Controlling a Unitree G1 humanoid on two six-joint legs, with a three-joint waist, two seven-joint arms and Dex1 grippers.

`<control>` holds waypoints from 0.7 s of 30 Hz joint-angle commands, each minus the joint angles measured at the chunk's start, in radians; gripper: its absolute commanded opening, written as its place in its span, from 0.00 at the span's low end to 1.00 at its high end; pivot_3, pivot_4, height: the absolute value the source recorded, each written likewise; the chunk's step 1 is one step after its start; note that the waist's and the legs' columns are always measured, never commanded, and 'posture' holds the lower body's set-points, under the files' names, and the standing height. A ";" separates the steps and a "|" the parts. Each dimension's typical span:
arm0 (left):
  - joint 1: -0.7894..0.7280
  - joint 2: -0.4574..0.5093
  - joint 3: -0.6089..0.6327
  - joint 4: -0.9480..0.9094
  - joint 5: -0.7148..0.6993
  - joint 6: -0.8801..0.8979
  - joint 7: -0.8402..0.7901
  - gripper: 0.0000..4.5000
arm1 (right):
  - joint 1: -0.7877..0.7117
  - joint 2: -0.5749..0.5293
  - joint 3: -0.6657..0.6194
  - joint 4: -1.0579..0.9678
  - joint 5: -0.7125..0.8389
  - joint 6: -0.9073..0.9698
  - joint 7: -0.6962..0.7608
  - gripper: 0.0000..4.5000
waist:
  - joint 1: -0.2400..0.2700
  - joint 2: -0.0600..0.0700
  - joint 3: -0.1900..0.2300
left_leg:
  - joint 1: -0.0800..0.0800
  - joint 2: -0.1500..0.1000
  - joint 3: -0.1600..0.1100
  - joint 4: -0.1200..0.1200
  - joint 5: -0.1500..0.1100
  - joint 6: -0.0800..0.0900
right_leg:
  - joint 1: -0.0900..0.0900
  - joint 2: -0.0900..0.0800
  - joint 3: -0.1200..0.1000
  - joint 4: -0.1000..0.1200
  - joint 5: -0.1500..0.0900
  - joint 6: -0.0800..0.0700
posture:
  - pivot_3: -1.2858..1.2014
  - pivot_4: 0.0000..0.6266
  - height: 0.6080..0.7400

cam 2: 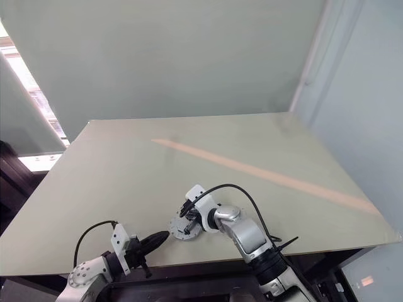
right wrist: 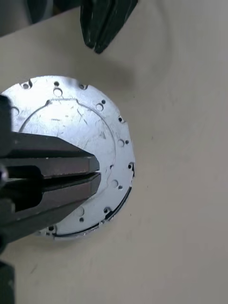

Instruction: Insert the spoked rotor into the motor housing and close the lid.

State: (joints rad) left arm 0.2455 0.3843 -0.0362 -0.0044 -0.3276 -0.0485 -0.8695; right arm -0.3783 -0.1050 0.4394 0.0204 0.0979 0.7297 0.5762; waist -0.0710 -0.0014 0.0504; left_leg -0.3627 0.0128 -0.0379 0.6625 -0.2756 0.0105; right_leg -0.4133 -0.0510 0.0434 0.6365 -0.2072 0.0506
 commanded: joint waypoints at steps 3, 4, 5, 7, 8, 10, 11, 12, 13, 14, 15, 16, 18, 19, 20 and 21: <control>-0.011 0.008 -0.006 -0.027 -0.001 -0.002 -0.007 0.00 | -0.023 -0.011 -0.045 -0.026 0.051 -0.012 0.051 0.04 | 0.000 0.000 0.000 | 0.000 0.000 0.000 0.000 0.000 0.000 | 0.000 0.000 0.000 0.000 0.000 0.000 | 0.52 0.00 1.00; -0.011 0.008 -0.006 -0.027 -0.001 -0.002 -0.007 0.00 | -0.026 -0.016 -0.051 -0.027 0.056 -0.001 0.056 0.09 | 0.000 0.000 0.000 | 0.000 0.000 0.000 0.000 0.000 0.000 | 0.000 0.000 0.000 0.000 0.000 0.000 | 0.52 0.00 1.00; -0.012 0.008 -0.006 -0.026 -0.001 -0.003 -0.007 0.00 | -0.029 -0.027 -0.050 -0.032 0.064 0.001 0.074 0.14 | 0.000 0.000 0.000 | 0.000 0.000 0.000 0.000 0.000 0.000 | 0.000 0.000 0.000 0.000 0.000 0.000 | 0.52 0.00 1.00; -0.012 0.007 -0.006 -0.026 -0.001 -0.003 -0.008 0.00 | -0.030 -0.036 -0.058 -0.044 0.082 -0.003 0.096 0.29 | 0.000 0.000 0.000 | 0.000 0.000 0.000 0.000 0.000 0.000 | 0.000 0.000 0.000 0.000 0.000 0.000 | 0.52 0.00 1.00; -0.012 0.007 -0.005 -0.026 -0.001 -0.004 -0.008 0.00 | -0.031 -0.044 -0.058 -0.053 0.092 -0.008 0.113 0.36 | 0.000 0.000 0.000 | 0.000 0.000 0.000 0.000 0.000 0.000 | 0.000 0.000 0.000 -0.001 0.000 0.000 | 0.52 0.00 1.00; -0.010 0.008 -0.004 -0.027 -0.001 -0.005 -0.008 0.00 | -0.032 -0.058 -0.062 -0.067 0.097 -0.013 0.123 0.52 | 0.000 0.000 0.000 | 0.000 0.000 0.000 0.000 0.000 0.000 | 0.000 0.000 0.000 -0.001 0.000 0.000 | 0.52 0.00 1.00; -0.010 0.009 -0.004 -0.027 -0.001 -0.005 -0.008 0.00 | -0.033 -0.064 -0.063 -0.073 0.101 -0.009 0.130 0.60 | 0.000 0.000 0.000 | 0.000 0.000 0.000 -0.001 0.000 0.000 | 0.000 0.000 0.000 -0.001 0.000 0.000 | 0.52 0.00 1.00; -0.010 0.009 -0.003 -0.027 -0.001 -0.006 -0.008 0.00 | -0.033 -0.069 -0.067 -0.077 0.103 -0.011 0.133 0.68 | 0.000 0.000 0.000 | 0.000 0.000 0.000 -0.001 0.000 0.000 | 0.000 0.000 0.000 -0.001 0.000 0.000 | 0.52 0.00 1.00; -0.010 0.009 -0.002 -0.027 -0.002 -0.006 -0.008 0.00 | -0.031 -0.072 -0.074 -0.079 0.107 -0.015 0.132 0.76 | 0.000 0.000 0.000 | 0.000 0.000 0.000 -0.001 0.000 0.000 | 0.000 0.000 0.000 -0.001 0.000 0.000 | 0.52 0.00 1.00; -0.009 0.010 -0.001 -0.027 -0.002 -0.006 -0.008 0.00 | -0.028 -0.076 -0.077 -0.081 0.111 -0.023 0.137 0.84 | 0.000 0.000 0.000 | 0.000 0.000 0.000 -0.001 0.000 0.000 | 0.000 0.000 0.000 -0.001 0.000 0.000 | 0.52 0.00 1.00; -0.010 0.011 0.001 -0.027 -0.002 -0.006 -0.008 0.00 | -0.023 -0.073 -0.086 -0.080 0.113 -0.038 0.131 0.93 | 0.000 0.000 0.000 | 0.000 0.000 0.000 0.000 0.000 0.000 | 0.000 0.000 0.000 -0.001 0.000 0.000 | 0.52 0.00 1.00; -0.009 0.012 0.002 -0.027 -0.003 -0.006 -0.009 0.00 | -0.018 -0.064 -0.098 -0.076 0.112 -0.052 0.115 0.99 | 0.000 0.000 0.000 | 0.000 0.000 0.000 0.000 0.000 0.000 | 0.000 0.000 0.000 -0.001 0.000 0.000 | 0.52 0.00 1.00; -0.008 0.016 0.006 -0.028 -0.004 -0.006 -0.009 0.00 | -0.008 -0.066 -0.097 -0.073 0.115 -0.061 0.119 0.99 | 0.000 0.000 0.000 | 0.000 0.000 0.000 -0.001 0.000 0.000 | 0.000 0.000 0.000 -0.001 0.000 0.000 | 0.52 0.00 1.00; -0.008 0.018 0.007 -0.028 -0.004 -0.005 -0.009 0.00 | -0.004 -0.068 -0.093 -0.074 0.117 -0.062 0.126 0.99 | 0.000 0.000 0.000 | 0.000 0.000 0.000 -0.001 0.000 0.000 | 0.000 0.000 0.000 -0.001 0.000 0.000 | 0.52 0.00 1.00; -0.008 0.019 0.008 -0.029 -0.004 -0.005 -0.009 0.00 | 0.003 -0.073 -0.084 -0.074 0.118 -0.073 0.140 0.99 | 0.000 0.000 0.000 | 0.000 0.000 0.000 -0.001 0.000 0.000 | 0.000 0.000 0.000 -0.001 0.000 0.000 | 0.52 0.00 1.00; -0.007 0.019 0.008 -0.029 -0.005 -0.004 -0.008 0.00 | 0.007 -0.074 -0.078 -0.073 0.119 -0.081 0.148 0.99 | 0.000 0.000 0.000 | 0.000 0.000 0.000 -0.001 0.000 0.000 | 0.000 0.000 0.000 -0.001 0.000 0.000 | 0.52 0.00 1.00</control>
State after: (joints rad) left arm 0.2454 0.3944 -0.0361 -0.0043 -0.3280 -0.0461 -0.8739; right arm -0.3690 -0.1799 0.3642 -0.0126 0.1970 0.6809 0.7061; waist -0.0707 -0.0017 0.0506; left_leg -0.3630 0.0126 -0.0377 0.6617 -0.2756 0.0105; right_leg -0.4132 -0.0510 0.0434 0.6356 -0.2073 0.0503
